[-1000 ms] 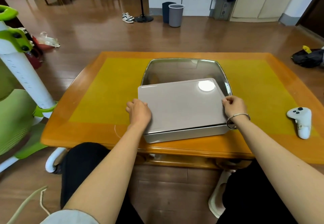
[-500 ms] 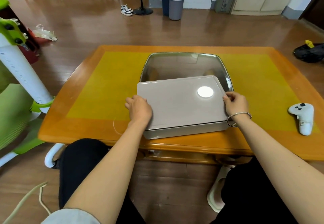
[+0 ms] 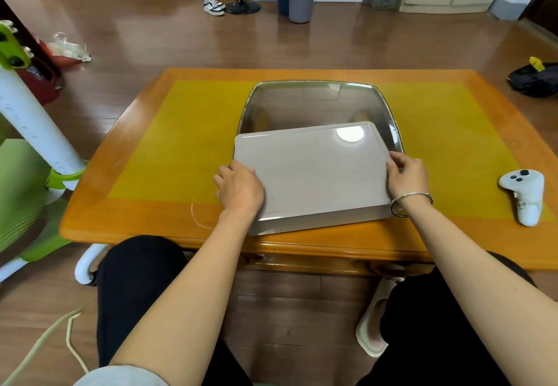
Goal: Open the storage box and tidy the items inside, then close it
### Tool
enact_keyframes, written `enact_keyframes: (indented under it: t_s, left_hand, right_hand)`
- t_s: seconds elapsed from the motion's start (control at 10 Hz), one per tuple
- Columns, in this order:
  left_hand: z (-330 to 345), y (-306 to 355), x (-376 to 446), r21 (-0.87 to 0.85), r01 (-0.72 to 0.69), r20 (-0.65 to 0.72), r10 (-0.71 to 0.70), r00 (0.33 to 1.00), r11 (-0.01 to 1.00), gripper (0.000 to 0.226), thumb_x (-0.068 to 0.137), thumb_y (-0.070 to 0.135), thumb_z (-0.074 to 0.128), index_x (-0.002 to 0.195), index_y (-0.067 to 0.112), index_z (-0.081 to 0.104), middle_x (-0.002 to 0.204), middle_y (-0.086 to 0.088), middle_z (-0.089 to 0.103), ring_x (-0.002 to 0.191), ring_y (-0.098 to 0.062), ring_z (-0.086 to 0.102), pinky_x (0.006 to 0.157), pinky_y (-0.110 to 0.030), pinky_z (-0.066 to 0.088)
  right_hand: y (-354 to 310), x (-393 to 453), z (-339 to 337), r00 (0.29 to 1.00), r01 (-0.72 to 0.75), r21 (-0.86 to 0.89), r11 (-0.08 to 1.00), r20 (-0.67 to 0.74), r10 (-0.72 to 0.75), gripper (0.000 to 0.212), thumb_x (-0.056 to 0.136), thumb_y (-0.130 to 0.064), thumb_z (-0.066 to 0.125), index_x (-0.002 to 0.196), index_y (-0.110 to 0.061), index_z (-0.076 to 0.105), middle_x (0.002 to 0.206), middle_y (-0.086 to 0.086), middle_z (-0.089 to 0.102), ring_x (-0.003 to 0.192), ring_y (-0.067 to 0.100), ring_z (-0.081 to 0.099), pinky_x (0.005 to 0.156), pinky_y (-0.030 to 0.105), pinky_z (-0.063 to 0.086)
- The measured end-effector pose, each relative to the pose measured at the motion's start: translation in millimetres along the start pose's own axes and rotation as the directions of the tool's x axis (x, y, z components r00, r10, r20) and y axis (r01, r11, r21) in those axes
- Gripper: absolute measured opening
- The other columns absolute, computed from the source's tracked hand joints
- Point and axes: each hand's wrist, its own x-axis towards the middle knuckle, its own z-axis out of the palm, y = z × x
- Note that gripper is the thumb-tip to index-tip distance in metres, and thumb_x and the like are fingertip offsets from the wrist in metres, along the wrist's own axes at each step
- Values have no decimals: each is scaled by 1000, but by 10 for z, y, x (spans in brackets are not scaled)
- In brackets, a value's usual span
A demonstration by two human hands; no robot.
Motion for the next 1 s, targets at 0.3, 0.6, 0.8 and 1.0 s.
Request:
enact_keyframes:
  t_s: [0.3,0.6,0.8,1.0]
  left_hand:
    - [71,65,234,-19,-150,86,151,985,989,47,104,31,24,149,17,19,130,-25,41,112,-44,50,93,-46,41]
    - [103,307,699,19,-243,130,239,962,970,46,104,29,24,148,13,24,131,-29,42,115,-46,47,98,-46,38]
    - [78,360,723,-27,-222,178,223,958,975,46,104,29,25,148,14,21,136,-29,39,122,-45,44,101,-46,36]
    - [-407,73,927,-256,-90,115,123,986,962,64,101,47,25,150,6,20,150,-25,30,137,-38,31,108,-44,27]
  right_hand:
    - [-29,-17,133,988,-51,39,998,-146,56,34,96,-9,45,128,-8,58,125,13,61,113,34,56,94,36,44]
    - [-115,265,204,980,-118,43,992,-157,123,35,97,-10,43,130,-7,55,127,14,60,114,34,56,93,37,44]
    - [-130,240,131,987,-133,31,991,-89,136,36,97,-14,46,132,-10,53,128,13,59,115,35,54,96,41,45]
    - [-468,347,-882,966,107,420,901,-258,5,46,91,-36,58,132,-18,48,125,7,58,103,15,57,84,23,45]
